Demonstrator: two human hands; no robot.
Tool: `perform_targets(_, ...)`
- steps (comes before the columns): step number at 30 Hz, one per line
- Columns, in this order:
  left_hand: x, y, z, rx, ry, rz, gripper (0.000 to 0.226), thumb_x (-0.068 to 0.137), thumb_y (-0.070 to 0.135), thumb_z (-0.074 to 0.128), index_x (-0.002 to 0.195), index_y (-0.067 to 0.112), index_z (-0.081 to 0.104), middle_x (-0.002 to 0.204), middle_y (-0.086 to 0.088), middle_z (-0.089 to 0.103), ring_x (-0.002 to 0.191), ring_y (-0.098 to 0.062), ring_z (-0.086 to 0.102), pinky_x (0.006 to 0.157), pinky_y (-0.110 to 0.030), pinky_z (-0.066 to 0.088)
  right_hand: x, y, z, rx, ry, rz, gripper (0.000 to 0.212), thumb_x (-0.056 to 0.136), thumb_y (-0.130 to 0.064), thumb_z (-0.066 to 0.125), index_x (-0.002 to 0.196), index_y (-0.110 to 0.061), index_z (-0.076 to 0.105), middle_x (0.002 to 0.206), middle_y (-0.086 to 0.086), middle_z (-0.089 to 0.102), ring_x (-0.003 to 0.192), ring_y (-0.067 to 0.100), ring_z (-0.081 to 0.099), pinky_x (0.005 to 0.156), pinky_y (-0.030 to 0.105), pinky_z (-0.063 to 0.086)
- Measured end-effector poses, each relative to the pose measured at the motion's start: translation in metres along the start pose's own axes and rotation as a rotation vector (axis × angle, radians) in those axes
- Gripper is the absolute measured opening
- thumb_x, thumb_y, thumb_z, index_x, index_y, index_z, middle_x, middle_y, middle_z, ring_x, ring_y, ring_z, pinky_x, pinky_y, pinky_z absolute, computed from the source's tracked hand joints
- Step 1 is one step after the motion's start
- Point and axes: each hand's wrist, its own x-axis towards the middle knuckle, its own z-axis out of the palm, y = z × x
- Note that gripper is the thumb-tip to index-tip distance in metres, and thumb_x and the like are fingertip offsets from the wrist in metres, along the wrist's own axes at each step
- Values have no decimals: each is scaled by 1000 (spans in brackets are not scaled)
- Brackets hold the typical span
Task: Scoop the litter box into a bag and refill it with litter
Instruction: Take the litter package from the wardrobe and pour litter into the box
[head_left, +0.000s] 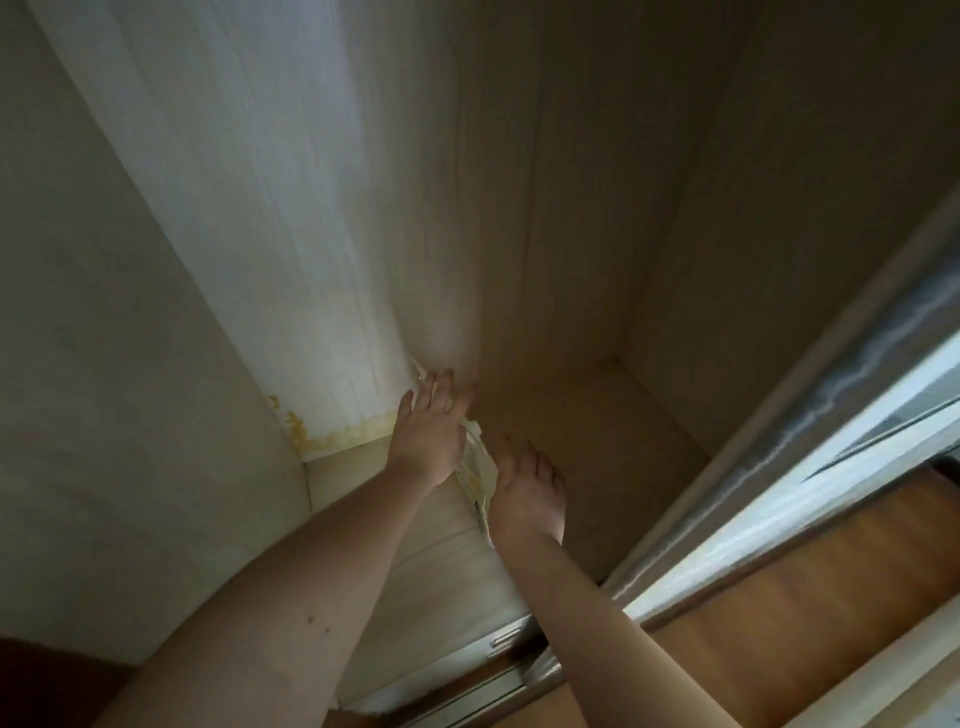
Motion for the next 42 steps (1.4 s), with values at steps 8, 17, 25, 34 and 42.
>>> perform_targets(8, -40, 2, -24, -15, -83, -150, 68, 93, 4, 44, 152, 28, 18, 161, -9, 12, 149, -28, 8, 116, -50, 19, -28, -14, -10, -25, -8, -15, 55, 96, -20, 39, 148, -16, 21, 150, 11, 30, 136, 30, 31, 108, 41, 29)
perform_targets(17, -106, 33, -25, -3, -99, -175, 55, 96, 24, 39, 149, 22, 26, 154, -8, 32, 146, -28, 18, 115, -50, 19, -69, -25, -14, -46, -24, 34, 43, 97, -25, 40, 139, -14, 33, 140, 8, 40, 131, 27, 37, 108, 39, 29)
perform_targets(25, -184, 41, -38, -65, -123, -125, 44, 101, 35, 31, 142, 22, 40, 156, -8, 30, 148, -27, 15, 117, -51, 9, -142, -26, -10, -24, 60, 126, 49, 93, -22, 44, 140, -14, 33, 142, 7, 38, 131, 26, 35, 108, 37, 30)
perform_targets(34, -298, 28, -85, -25, -11, 317, 53, 103, 40, 19, 151, 20, 29, 162, -9, 17, 150, -27, 4, 121, -48, 1, -275, -52, -31, -32, 222, 231, 53, 96, -28, 41, 147, -18, 28, 151, 4, 33, 139, 24, 29, 111, 37, 28)
perform_targets(42, -391, 18, -147, -2, -74, 536, 58, 102, 47, 13, 149, 19, 31, 161, -7, 19, 150, -25, 8, 120, -50, 9, -390, -74, -46, -111, 234, 232, 41, 94, -27, 44, 132, -16, 53, 142, 6, 48, 132, 25, 42, 107, 39, 35)
